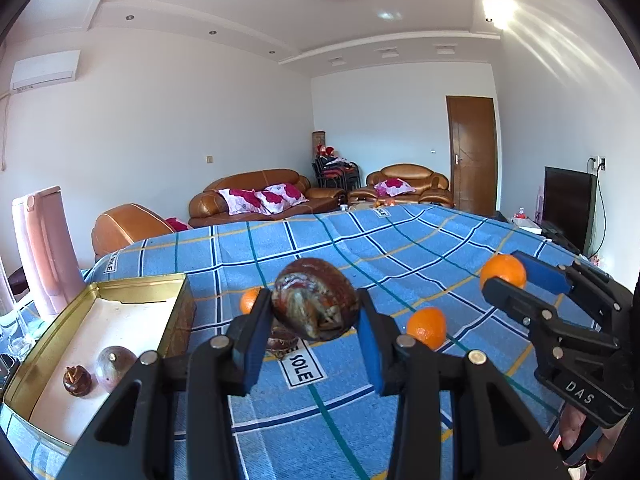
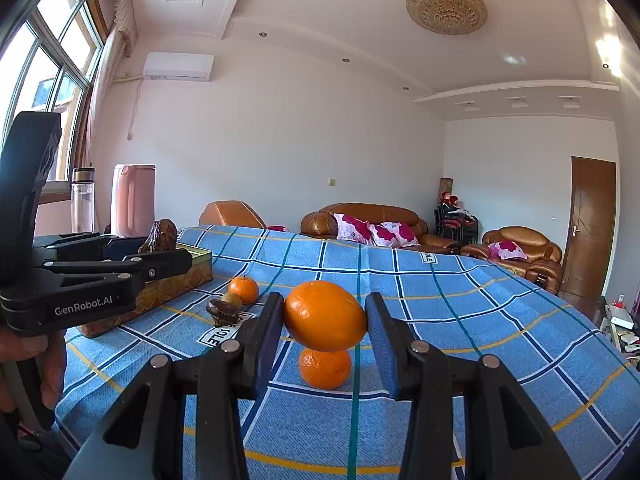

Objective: Organize fruits
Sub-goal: 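Carry the mangosteen and orange in both tools toward the tin tray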

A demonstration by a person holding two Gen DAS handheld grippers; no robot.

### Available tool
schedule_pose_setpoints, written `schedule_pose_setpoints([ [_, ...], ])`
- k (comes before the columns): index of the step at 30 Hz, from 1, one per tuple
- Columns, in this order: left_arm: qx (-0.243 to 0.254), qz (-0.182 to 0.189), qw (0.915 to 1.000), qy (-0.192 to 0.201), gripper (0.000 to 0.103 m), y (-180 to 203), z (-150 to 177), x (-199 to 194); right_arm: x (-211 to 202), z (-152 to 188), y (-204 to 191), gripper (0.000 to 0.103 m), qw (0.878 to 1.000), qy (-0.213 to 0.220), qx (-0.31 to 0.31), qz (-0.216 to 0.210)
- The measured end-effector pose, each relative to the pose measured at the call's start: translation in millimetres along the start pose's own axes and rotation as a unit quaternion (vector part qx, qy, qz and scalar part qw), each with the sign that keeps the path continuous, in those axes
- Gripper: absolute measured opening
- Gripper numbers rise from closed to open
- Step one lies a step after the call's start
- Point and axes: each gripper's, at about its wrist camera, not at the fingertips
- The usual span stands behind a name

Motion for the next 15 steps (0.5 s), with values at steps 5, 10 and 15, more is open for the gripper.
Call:
schedule_pose_setpoints([
  [5, 0.007, -0.006, 0.9999, 0.01, 0.042, 1, -2, -4, -3, -4, -2, 0.044, 1.0, 0.009, -0.005, -0.004],
  [10, 0.009, -0.012, 0.9998, 0.013, 0.042, 0, -3, -5, -1, -9, -7, 0.044, 1.0, 0.012, -0.009, -0.012],
  [15, 0.008, -0.02, 0.9996, 0.016, 0.042, -1, -4, -8, 1, -17, -13, 0.044, 0.999, 0.018, -0.016, -0.024],
])
Point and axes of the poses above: each gripper's, at about its wrist camera, not at the fingertips, and x roughly the way its jaws point, y to its right, z to its underside, and after that the axes turned 2 degrees about z, right-handed
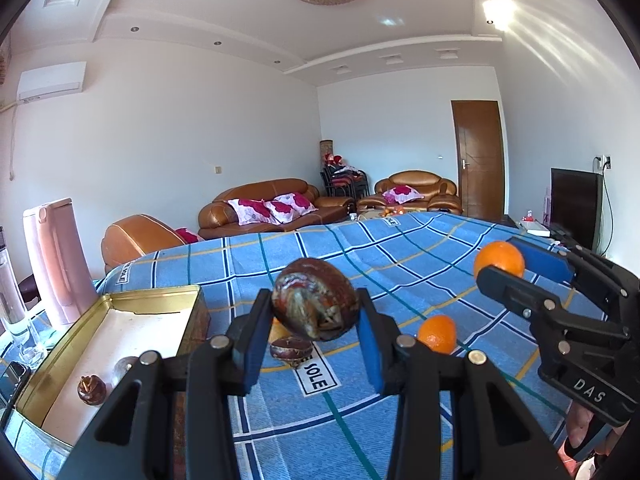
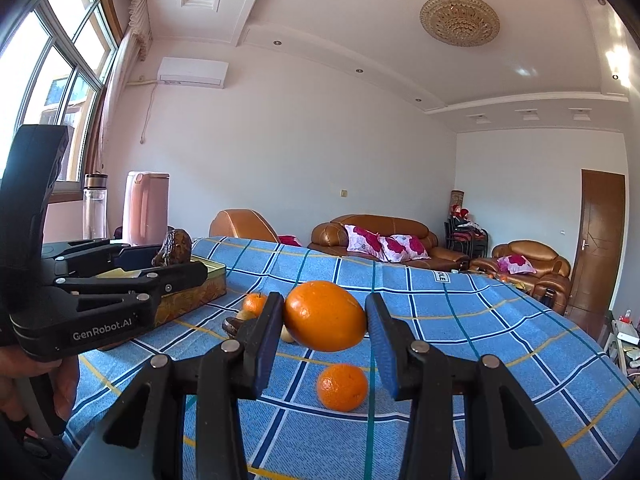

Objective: Organize fruits
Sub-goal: 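Carry the mangosteen and orange in both tools toward the tin tray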

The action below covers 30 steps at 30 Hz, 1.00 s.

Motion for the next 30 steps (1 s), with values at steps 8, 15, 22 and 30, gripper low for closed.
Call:
schedule_pose_setpoints([
  [8, -0.01, -0.016, 0.9998, 0.001, 0.042, -13, -3, -5, 11, -8, -15, 0.044, 1.0, -0.001, -0.009, -0.022],
  [15, -0.027, -0.032, 0.9991, -0.005, 0.042, -31, -3, -6, 20, -15, -28, 0.044, 0.999, -0.003, -0.016, -0.042],
  [22, -0.037, -0.049, 0.9979, -0.018, 0.042, -45, -1, -8, 28, -25, -46, 0.044, 0.997, -0.003, -0.024, -0.067],
  [30, -0.054, -0.067, 0.996, -0.025, 0.042, -63, 3, -9, 38, -33, -66, 0.044, 0.995, -0.004, -0.032, -0.09],
])
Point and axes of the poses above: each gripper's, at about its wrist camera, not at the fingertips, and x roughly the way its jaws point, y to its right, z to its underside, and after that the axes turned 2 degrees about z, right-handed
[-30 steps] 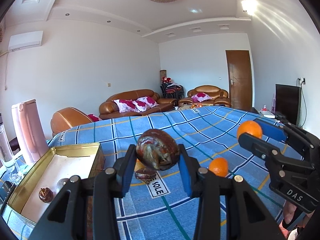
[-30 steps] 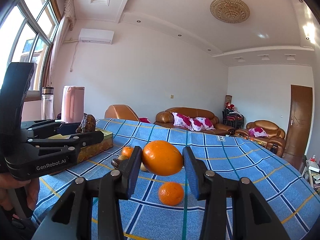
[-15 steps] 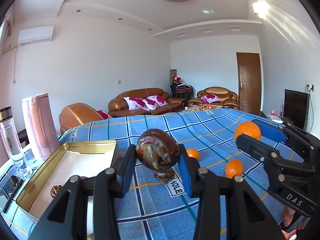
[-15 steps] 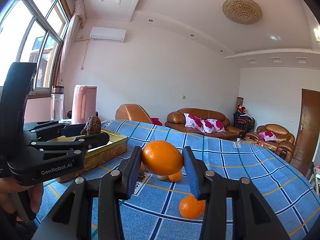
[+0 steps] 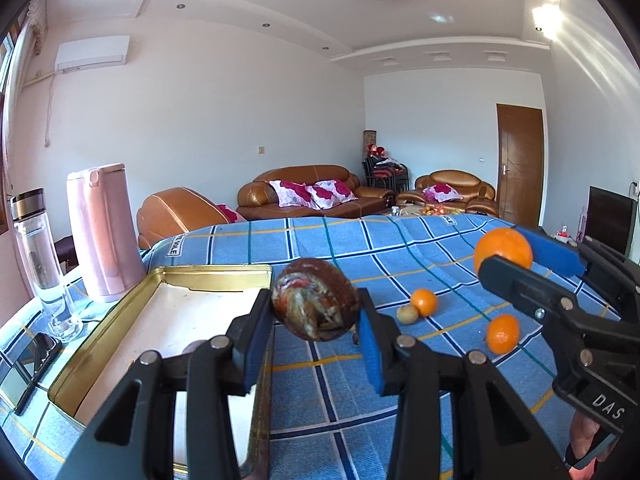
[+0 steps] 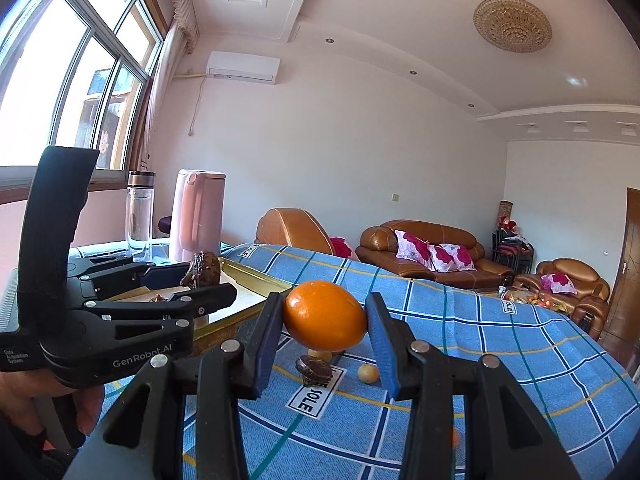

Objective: Organize fruits
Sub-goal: 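Carry the mangosteen and orange in both tools toward the tin tray, then lower the mangosteen and orange into the tin tray and open both tools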

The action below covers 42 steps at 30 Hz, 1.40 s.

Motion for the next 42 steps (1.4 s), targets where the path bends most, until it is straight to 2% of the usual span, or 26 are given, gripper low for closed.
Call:
schedule_pose_setpoints([
  [22, -0.03, -0.034, 0.9988, -0.014, 0.042, -44, 6, -2, 33, -12, -40, 0.044, 0.999, -0.013, -0.022, -0.048],
  [42, -0.053, -0.088, 0.9939, -0.039, 0.042, -97, 15, -3, 65, -14, -84, 0.044, 0.993, -0.034, -0.043, -0.101],
])
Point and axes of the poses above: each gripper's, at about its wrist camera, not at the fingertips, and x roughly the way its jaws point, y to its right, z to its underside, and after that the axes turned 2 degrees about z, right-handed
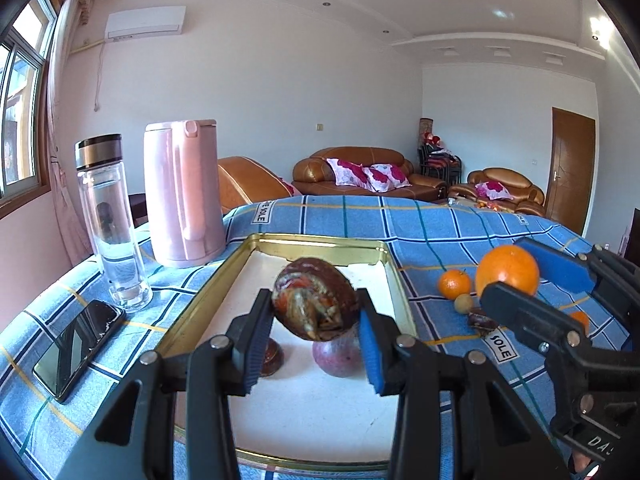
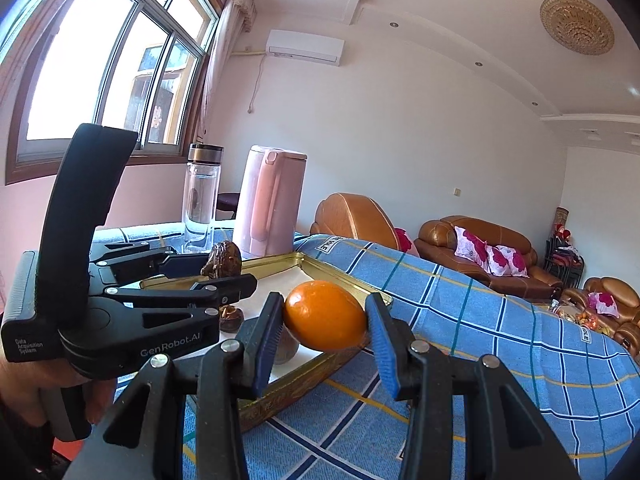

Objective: Organize fruits
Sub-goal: 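Lower the mangosteen and orange into the tin tray and open both tools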

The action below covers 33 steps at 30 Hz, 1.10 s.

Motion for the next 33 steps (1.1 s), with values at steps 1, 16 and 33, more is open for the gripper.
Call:
schedule_pose_setpoints([
  [1, -0.001, -0.002, 1.0, -0.002, 0.042, -2, 0, 1, 2, 0, -2, 0.044, 1.0, -0.002, 0.0, -0.003],
  [16, 0.004, -0.03, 0.9988, -0.038, 0.042, -20, 7, 14, 32, 1, -29, 0.044, 0.999, -0.031, -0.008, -0.039],
  [33, 0.011, -0.041, 0.9957, -0.083, 0.042, -40, 16, 34, 57, 1, -40, 0.044, 0.995, -0.075, -0.024, -0.059],
])
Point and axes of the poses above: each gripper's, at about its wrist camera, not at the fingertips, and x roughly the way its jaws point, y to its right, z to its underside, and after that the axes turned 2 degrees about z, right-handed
